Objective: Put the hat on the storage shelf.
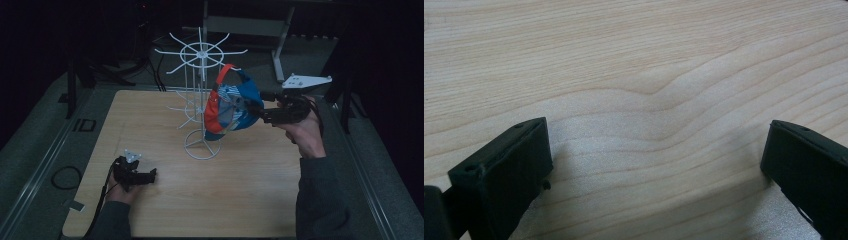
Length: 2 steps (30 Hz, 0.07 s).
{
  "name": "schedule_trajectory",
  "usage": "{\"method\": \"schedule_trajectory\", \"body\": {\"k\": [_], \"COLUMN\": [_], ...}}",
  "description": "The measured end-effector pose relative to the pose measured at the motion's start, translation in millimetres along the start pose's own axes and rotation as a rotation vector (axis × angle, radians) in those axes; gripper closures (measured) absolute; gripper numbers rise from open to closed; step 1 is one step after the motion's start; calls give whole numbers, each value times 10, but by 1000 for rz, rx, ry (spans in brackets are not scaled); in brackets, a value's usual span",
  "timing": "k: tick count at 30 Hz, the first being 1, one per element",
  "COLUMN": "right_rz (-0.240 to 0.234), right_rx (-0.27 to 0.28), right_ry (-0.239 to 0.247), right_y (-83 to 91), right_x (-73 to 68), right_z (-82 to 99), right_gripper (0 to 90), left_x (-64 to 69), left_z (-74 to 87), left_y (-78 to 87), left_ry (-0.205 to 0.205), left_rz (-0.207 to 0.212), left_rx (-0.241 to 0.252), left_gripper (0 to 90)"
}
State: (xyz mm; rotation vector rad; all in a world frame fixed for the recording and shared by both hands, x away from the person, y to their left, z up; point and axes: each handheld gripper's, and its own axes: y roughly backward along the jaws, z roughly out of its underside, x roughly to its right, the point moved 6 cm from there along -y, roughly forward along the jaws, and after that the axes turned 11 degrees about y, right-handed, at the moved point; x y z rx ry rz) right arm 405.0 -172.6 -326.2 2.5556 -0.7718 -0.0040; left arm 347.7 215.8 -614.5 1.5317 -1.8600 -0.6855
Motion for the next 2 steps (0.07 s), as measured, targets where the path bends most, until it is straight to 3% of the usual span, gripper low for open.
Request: {"method": "schedule_trajectory", "body": {"k": [2], "right_rz": [0], "right_rx": [0], "right_ry": [3], "right_y": [-3], "right_x": [-6], "right_z": [5], "right_gripper": [265], "left_x": [0], "left_z": [-1], "left_y": [-1], "left_ry": [0], "left_rz": [0], "left_rx": [0], "left_gripper": [1]}}
